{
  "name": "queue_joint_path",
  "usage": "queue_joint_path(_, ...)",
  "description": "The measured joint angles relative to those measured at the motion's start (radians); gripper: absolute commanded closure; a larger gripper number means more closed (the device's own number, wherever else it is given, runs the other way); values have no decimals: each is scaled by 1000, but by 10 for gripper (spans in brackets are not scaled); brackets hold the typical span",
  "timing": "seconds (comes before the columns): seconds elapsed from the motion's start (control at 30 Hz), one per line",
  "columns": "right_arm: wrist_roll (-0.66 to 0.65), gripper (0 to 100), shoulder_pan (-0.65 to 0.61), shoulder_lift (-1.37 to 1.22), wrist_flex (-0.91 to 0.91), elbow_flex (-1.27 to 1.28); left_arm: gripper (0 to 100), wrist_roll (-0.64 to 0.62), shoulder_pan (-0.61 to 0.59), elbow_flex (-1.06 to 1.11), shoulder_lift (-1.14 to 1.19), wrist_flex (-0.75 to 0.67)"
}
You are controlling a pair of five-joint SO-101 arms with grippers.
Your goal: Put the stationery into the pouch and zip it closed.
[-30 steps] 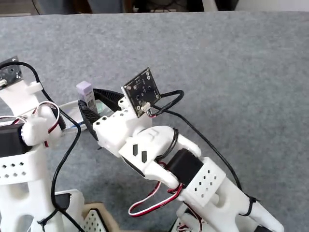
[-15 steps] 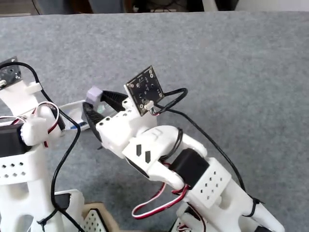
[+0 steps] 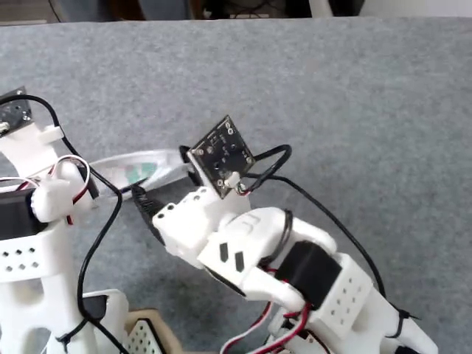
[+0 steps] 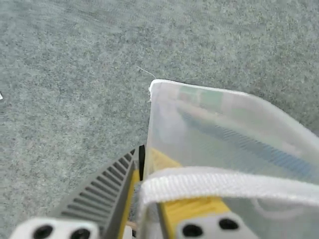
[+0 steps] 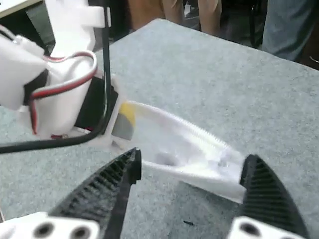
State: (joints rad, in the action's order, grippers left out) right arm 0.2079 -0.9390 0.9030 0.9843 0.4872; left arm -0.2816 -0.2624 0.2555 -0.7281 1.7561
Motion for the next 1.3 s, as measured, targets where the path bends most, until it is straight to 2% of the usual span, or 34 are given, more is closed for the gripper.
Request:
queue_joint_path(0.17, 0, 652, 6, 0, 87, -61, 971, 0, -3, 0, 0, 0)
queue_joint_path(0.4, 0, 652, 232, 2, 282, -64, 971, 40, 0, 0, 0, 0)
queue_joint_path(0.73, 0, 652, 516, 2, 417, -64, 971, 226, 264, 35, -60, 0)
queue_joint_path(0.9, 0, 652, 677, 2, 422, -64, 971, 252, 414, 38, -140, 0)
queue_joint_path(1.07, 0, 652, 747, 2, 476, -64, 971, 261, 574, 40, -258, 5)
queue_joint_path(1.17, 0, 652, 749, 6, 574, -64, 971, 261, 588, 48, -304, 5)
queue_joint_path(1.3, 0, 649, 753, 77, 736, -64, 971, 261, 546, 98, -315, 5)
